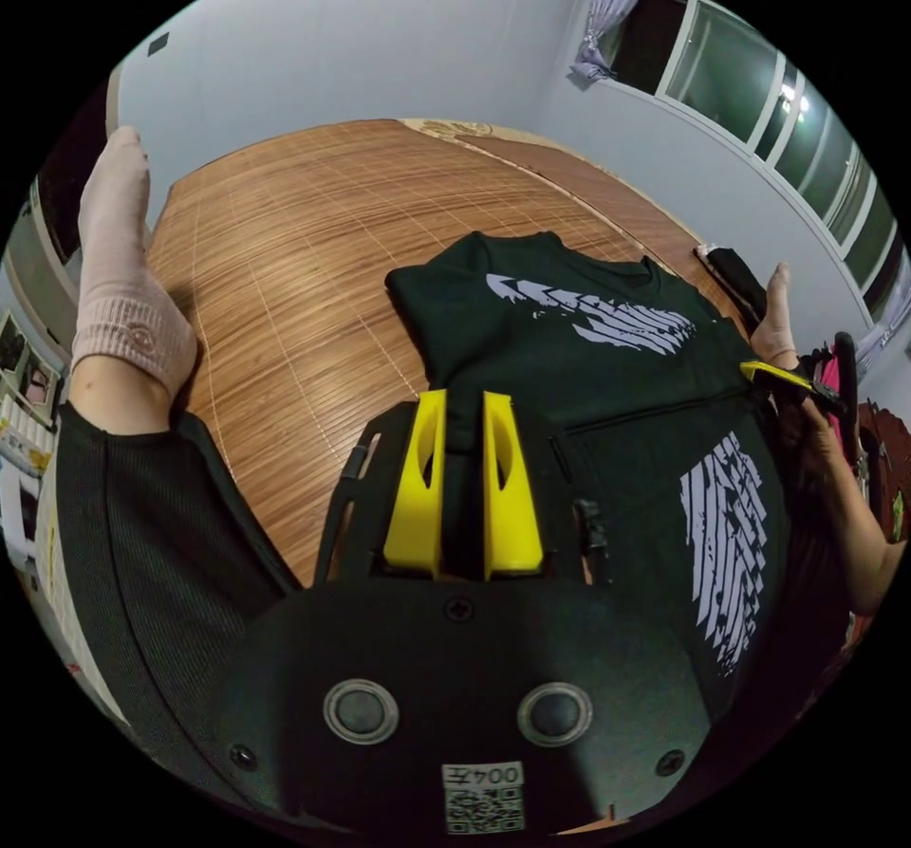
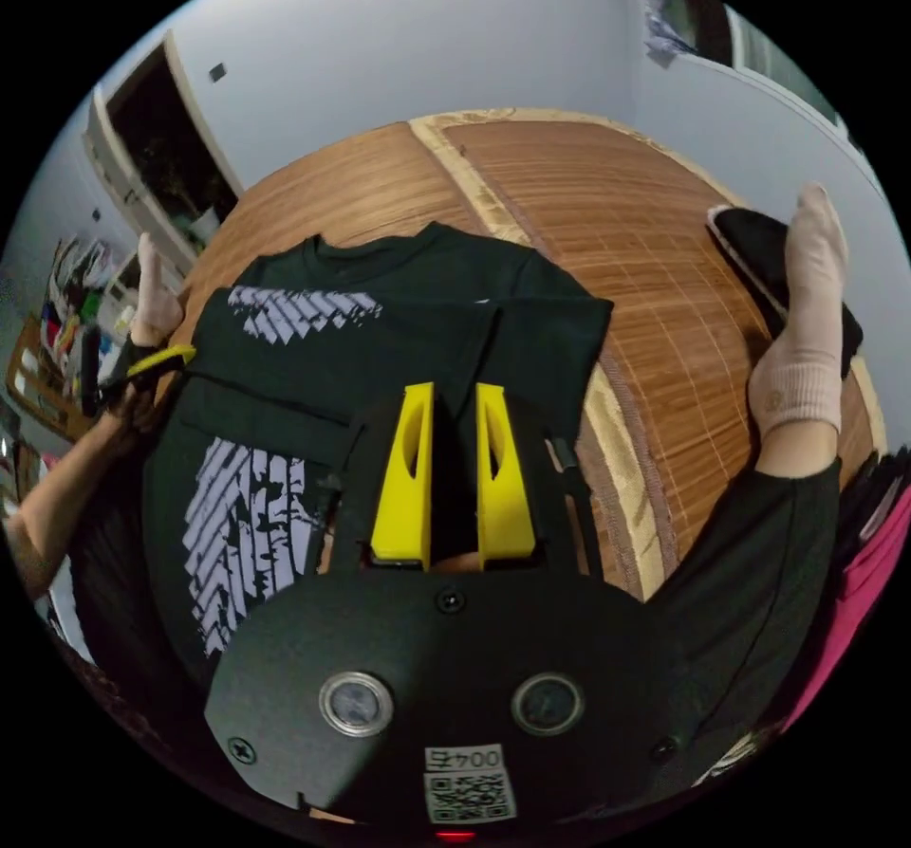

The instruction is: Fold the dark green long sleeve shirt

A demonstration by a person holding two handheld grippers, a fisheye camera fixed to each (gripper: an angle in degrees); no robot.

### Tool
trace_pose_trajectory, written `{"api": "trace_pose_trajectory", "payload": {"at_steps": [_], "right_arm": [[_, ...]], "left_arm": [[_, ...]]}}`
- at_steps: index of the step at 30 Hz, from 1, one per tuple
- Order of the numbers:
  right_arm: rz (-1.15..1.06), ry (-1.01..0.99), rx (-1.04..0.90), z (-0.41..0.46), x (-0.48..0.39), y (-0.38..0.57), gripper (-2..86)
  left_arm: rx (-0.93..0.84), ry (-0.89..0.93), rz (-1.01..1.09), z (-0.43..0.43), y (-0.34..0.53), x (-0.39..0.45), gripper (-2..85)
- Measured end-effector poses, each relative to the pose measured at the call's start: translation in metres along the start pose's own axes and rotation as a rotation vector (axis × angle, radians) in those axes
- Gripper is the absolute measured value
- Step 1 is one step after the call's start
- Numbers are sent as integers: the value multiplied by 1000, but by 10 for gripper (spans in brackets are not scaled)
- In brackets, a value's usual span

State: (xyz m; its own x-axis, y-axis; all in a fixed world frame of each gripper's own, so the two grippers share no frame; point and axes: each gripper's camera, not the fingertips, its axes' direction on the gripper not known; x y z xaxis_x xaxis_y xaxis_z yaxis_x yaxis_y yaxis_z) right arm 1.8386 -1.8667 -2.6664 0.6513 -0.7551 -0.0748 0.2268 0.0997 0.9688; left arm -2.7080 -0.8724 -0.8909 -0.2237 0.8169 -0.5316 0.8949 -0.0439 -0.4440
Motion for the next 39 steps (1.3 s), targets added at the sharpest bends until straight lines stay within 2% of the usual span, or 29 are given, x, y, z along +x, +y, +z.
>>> {"api": "trace_pose_trajectory", "payload": {"at_steps": [2, 7, 9, 13, 26, 29, 32, 36, 39], "right_arm": [[85, -81, 17, -14, 30, -2, 84], [363, -516, 31, -11, 116, 14, 72], [361, -570, 2, -6, 119, 14, 77], [275, -484, -129, 2, 102, 5, 84], [245, -538, -154, 14, 85, 7, 47], [184, -403, -139, -1, 70, 7, 31], [110, -150, -226, 4, 52, 7, 4], [38, -61, -224, 4, 31, 8, 1], [-4, -22, -97, -13, 14, 11, 25]], "left_arm": [[-3, 3, -3, 0, 1, 1, 41], [-8, -2, -4, 1, 2, 7, 35], [-8, 2, -7, 1, 2, 8, 33], [-8, 6, -10, 1, 2, 9, 29], [-9, 1, -11, 1, -1, 14, 19], [-8, 4, -12, 1, -3, 13, 18], [-10, 8, -19, 2, -6, 11, 16], [-9, 7, -17, 2, -9, 9, 16], [-10, 1, -15, 1, -12, 8, 17]]}}
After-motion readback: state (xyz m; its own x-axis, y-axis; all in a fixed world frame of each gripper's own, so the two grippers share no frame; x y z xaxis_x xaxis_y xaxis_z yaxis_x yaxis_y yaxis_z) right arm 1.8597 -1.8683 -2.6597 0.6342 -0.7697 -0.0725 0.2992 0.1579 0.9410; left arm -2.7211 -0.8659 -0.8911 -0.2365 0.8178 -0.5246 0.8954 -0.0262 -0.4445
